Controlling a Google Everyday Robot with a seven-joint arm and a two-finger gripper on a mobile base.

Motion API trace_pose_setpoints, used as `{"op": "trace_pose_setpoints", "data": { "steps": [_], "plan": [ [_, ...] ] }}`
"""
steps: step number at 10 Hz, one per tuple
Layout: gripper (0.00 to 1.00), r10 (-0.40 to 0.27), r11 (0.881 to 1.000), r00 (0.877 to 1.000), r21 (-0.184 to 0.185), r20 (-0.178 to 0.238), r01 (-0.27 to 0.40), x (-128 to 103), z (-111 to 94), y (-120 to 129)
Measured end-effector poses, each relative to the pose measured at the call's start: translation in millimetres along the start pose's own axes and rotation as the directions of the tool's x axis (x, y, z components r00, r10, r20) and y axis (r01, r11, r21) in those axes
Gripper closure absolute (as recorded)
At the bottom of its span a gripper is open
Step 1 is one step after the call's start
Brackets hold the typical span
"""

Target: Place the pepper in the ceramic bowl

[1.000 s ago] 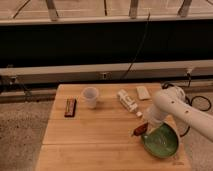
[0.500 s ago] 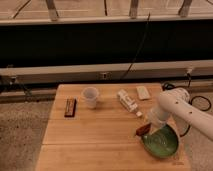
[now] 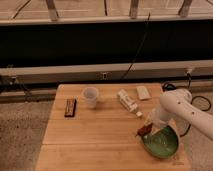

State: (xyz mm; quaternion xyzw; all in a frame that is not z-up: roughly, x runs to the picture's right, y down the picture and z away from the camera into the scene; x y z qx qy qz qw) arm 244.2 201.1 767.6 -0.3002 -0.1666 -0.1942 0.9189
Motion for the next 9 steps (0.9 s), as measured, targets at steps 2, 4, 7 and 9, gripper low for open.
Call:
{"op": "trace_pose_setpoints", "data": {
  "steps": [2,4,7,9],
  "plan": [
    [0.60,0.006,1.000,1.000,-0.002,0.003,-0.006,2.0,1.0,1.8],
    [0.44,0.011,1.000,1.000,0.001,0.005,-0.011,3.9,1.6,1.6],
    [0.51,0.017,1.000,1.000,0.001,0.009,-0.017,5.9,3.0,2.4],
    [0.44,0.020,1.000,1.000,0.002,0.011,-0.020,7.1,2.9,2.7]
  ]
}}
